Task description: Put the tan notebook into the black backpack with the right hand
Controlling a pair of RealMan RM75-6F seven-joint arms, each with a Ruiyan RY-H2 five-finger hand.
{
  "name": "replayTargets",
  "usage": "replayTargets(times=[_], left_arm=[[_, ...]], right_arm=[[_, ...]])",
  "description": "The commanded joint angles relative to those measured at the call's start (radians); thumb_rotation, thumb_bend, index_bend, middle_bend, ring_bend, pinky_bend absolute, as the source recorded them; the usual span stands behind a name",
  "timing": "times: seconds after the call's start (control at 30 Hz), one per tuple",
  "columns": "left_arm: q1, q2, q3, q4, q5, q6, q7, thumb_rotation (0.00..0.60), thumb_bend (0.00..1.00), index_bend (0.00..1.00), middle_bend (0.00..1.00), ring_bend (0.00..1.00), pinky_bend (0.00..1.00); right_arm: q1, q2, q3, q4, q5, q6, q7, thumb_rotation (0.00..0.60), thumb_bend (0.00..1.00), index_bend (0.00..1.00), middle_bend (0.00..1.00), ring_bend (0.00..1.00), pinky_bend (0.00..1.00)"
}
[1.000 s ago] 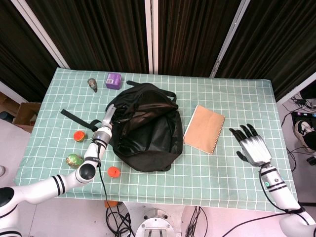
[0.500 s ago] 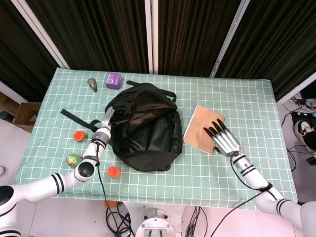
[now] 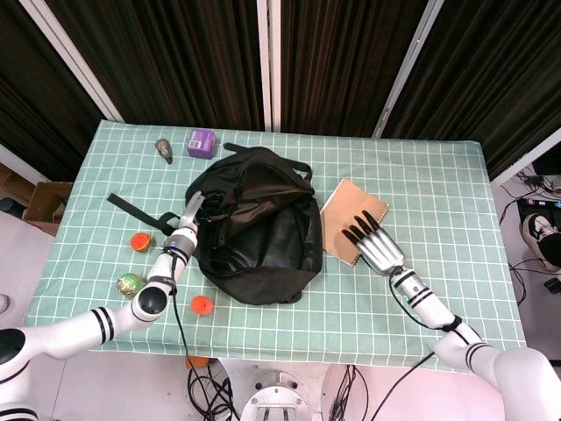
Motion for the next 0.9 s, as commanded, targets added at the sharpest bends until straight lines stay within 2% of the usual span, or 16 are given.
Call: replayTargets(times=[0.03, 0.23, 0.47, 0.63, 0.7, 0.8, 0.9], left_arm=[[0.002, 0.003, 0.0, -0.007, 0.001, 0.004, -0.003, 0.6, 0.49, 0.65, 0.74, 0.71, 0.54], [0.004, 0.012, 0.002, -0.025, 0.003, 0.009, -0.006, 0.6, 0.49, 0.65, 0.74, 0.71, 0.54], [0.009, 0.024, 0.002, -0.044, 0.007, 0.013, -0.014, 0.6, 0.49, 0.65, 0.74, 0.71, 0.54], [0.009, 0.03, 0.003, -0.047, 0.007, 0.015, -0.018, 0.6, 0.49, 0.65, 0.74, 0.71, 0.54], [0.008, 0.03, 0.001, -0.045, 0.003, 0.014, -0.021, 0.6, 0.49, 0.65, 0.74, 0.71, 0.54], [0.008, 0.031, 0.0, -0.045, 0.001, 0.009, -0.027, 0.6, 0.49, 0.65, 0.74, 0.71, 0.54], [0.01, 0.035, -0.001, -0.045, -0.002, 0.004, -0.034, 0.6, 0.49, 0.65, 0.74, 0.71, 0.54]], right_arm=[[0.024, -0.063, 0.011, 0.07, 0.003, 0.021, 0.032, 0.6, 0.22, 0.26, 0.28, 0.08, 0.1], [0.065, -0.15, 0.04, 0.168, 0.024, 0.039, 0.049, 0.6, 0.33, 0.3, 0.3, 0.09, 0.14], [0.105, -0.212, 0.086, 0.222, 0.059, 0.086, 0.046, 0.6, 0.44, 0.3, 0.31, 0.11, 0.19], [0.121, -0.234, 0.088, 0.247, 0.077, 0.059, 0.029, 0.6, 0.52, 0.32, 0.34, 0.13, 0.24], [0.128, -0.246, 0.087, 0.256, 0.083, 0.042, 0.012, 0.6, 0.53, 0.33, 0.35, 0.14, 0.26], [0.136, -0.266, 0.095, 0.267, 0.097, 0.033, -0.009, 0.6, 0.54, 0.38, 0.38, 0.15, 0.28], [0.145, -0.285, 0.108, 0.281, 0.113, 0.034, -0.029, 0.6, 0.57, 0.5, 0.45, 0.21, 0.33]])
